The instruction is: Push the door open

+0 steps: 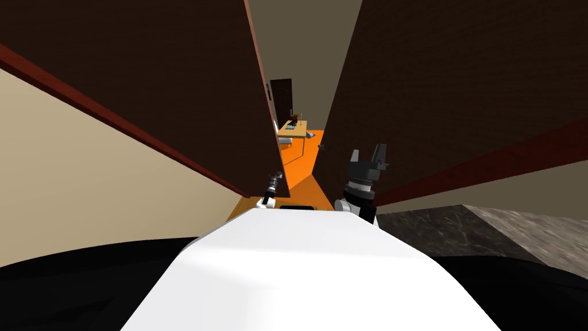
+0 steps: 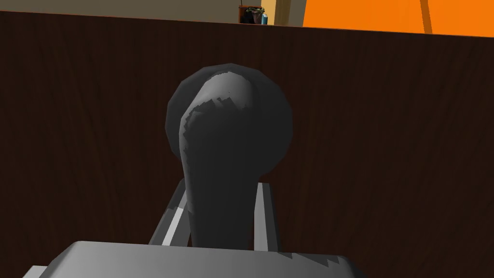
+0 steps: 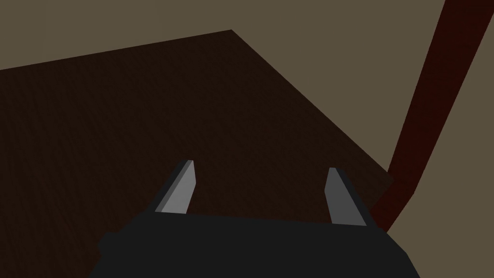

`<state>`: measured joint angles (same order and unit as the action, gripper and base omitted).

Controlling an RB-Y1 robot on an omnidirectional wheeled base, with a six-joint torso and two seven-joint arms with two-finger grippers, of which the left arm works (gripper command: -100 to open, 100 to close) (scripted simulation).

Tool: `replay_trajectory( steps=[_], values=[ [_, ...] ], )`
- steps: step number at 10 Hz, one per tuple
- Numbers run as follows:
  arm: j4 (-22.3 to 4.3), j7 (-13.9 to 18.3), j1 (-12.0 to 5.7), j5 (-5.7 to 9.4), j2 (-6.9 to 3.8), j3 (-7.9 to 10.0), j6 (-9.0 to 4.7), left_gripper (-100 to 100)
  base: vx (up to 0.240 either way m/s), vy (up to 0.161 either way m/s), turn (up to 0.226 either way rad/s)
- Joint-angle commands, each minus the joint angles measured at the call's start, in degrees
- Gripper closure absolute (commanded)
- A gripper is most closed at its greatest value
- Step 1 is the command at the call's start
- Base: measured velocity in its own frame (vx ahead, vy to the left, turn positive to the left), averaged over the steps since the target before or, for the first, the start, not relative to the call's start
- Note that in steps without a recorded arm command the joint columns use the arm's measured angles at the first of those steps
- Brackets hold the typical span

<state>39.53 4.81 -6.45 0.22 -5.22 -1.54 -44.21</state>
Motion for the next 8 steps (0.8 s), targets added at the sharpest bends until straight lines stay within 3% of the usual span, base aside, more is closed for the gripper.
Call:
replay_trajectory(
  steps=[1,6,8],
  values=[
    [-0.99,-0.57,-0.95,0.69,-0.59,1.47,-0.79,100,0.19,-0.049,0.043],
    [-1.65,-3.09,-1.41,2.31,-0.1,4.93,-0.86,100,0.191,-0.067,0.094],
    [-1.72,-3.36,-1.46,2.48,-0.02,5.3,-0.87,100,0.123,-0.048,0.039]
  ],
)
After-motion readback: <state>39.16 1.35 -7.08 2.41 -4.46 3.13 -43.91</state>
